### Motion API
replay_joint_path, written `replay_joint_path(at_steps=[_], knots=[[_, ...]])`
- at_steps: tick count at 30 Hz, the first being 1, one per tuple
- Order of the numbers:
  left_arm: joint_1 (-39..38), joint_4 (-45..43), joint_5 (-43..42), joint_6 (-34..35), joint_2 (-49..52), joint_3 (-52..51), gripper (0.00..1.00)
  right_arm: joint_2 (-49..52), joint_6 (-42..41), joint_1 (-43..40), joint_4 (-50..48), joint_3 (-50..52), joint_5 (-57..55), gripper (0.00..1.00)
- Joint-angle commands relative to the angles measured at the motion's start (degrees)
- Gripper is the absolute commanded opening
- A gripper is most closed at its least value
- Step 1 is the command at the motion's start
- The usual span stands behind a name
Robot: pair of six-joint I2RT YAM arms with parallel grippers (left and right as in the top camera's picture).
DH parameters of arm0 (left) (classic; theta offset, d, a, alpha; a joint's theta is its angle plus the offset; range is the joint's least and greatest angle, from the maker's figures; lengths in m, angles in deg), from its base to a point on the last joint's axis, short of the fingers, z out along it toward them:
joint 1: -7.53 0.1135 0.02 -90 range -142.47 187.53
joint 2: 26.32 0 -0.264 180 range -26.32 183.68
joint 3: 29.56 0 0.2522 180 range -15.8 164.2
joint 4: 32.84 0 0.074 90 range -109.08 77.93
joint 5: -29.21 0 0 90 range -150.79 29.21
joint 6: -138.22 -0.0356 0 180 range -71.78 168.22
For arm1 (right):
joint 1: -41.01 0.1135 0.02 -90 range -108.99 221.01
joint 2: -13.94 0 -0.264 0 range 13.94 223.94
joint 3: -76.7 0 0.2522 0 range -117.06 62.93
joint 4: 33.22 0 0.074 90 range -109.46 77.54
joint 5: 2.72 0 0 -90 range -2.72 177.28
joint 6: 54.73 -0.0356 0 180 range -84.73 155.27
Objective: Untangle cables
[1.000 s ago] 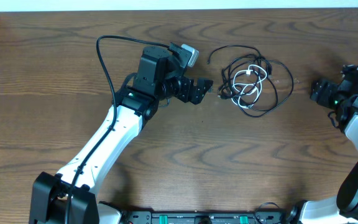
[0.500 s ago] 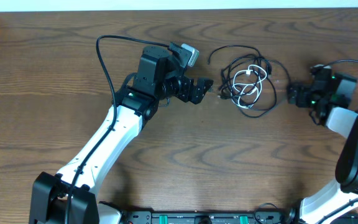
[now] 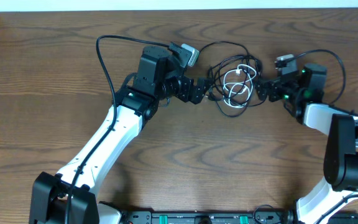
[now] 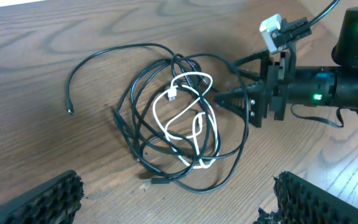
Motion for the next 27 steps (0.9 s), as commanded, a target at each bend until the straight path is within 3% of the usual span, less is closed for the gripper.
replay_joint_path(at_steps=[1, 19, 21, 22, 23, 24, 27], knots=[[0.07, -0.24, -0.96, -0.74, 0.28, -0.11, 0.97, 1.29, 1.73, 2.64, -1.16, -0.37, 1.03, 0.99], [0.07, -0.22, -3.76, 1.62, 0.28, -0.11, 0.98, 9.51, 4.31, 7.08, -15.93, -0.39, -6.99, 0.96], [0.07, -0.26, -3.74, 1.60, 0.28, -0.11, 0.97, 9.51, 4.28, 7.08, -16.31, -0.39, -5.97, 0.83], [0.09, -0.28, -3.74, 1.57, 0.28, -0.11, 0.97, 9.51, 4.26, 7.08, -16.24, -0.39, -4.83, 0.63], [0.07, -0.42, -3.74, 1.57, 0.31, -0.11, 0.98, 9.51, 4.20, 7.08, -16.00, -0.39, -3.89, 0.25], [0.09, -0.46, -3.74, 1.57, 0.33, -0.11, 0.98, 9.51, 3.89, 7.13, -15.85, -0.39, -3.30, 0.01], [0.09, -0.48, -3.72, 1.60, 0.33, -0.11, 0.98, 9.51, 2.93, 7.13, -14.88, -0.39, -1.70, 0.01]])
